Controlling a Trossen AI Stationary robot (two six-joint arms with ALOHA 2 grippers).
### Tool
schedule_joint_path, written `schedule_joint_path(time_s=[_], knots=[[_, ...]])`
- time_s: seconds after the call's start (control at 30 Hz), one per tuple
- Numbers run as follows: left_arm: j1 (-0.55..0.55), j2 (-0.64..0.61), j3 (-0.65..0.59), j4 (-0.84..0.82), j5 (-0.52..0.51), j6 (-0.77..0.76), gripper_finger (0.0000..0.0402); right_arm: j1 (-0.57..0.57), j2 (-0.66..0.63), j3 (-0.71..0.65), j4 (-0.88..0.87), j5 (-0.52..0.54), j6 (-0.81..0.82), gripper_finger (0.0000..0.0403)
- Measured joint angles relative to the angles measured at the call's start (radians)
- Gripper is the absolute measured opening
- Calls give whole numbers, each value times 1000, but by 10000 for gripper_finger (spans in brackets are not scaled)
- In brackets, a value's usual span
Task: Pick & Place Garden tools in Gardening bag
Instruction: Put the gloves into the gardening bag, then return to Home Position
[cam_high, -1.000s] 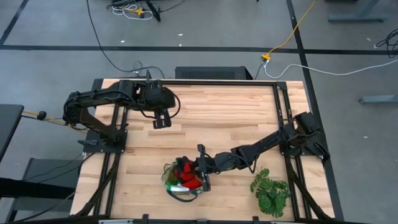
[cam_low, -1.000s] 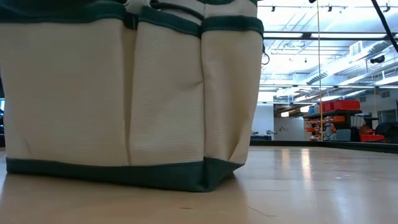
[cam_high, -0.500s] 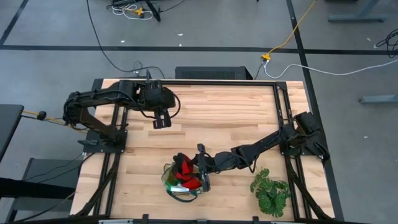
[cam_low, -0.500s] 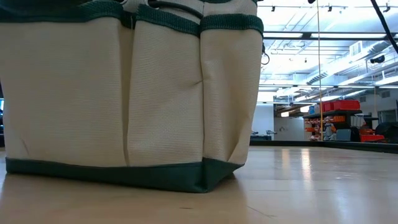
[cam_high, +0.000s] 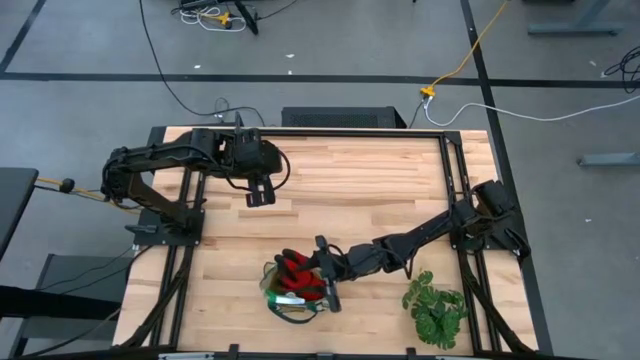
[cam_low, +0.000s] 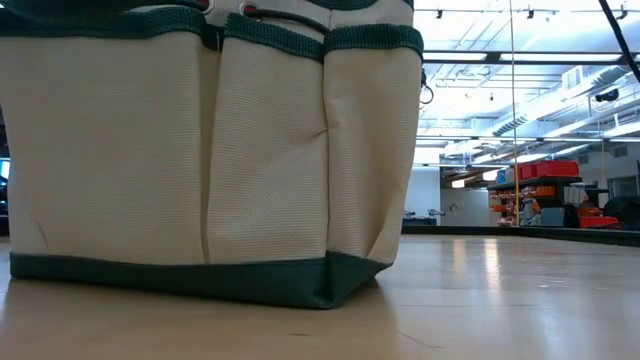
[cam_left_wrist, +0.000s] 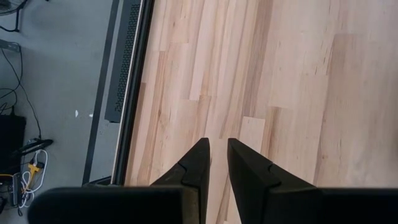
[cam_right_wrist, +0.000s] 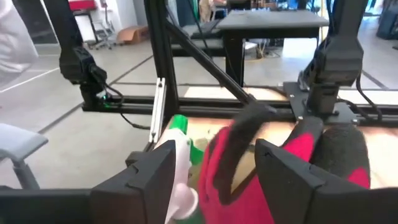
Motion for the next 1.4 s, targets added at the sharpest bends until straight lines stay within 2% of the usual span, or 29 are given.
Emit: schedule_joint_path(time_s=[0.17,0.3,0.5,0.67,0.87,1.13,1.2,1.33,1.4], knots=[[0,0,0,0,0,0,62,-1,0,0,-7,1,18,211],[0,0,0,0,0,0,62,-1,0,0,-7,10,-37,208],[0,0,0,0,0,0,62,-1,-16,0,-10,139,-111,208],[0,0,0,0,0,-2,62,-1,-63,0,-60,292,-155,208],[0,0,0,5,0,-2,62,-19,-97,0,-158,593,-184,208],[0,0,0,52,0,34,62,-71,-106,0,-167,828,-294,208],[2,0,0,83,3,49,62,-103,-122,0,-191,792,-270,208],[40,0,0,100,114,86,62,-168,-148,0,-284,593,-225,208],[64,0,0,97,148,84,62,-189,-159,0,-327,568,-203,208]])
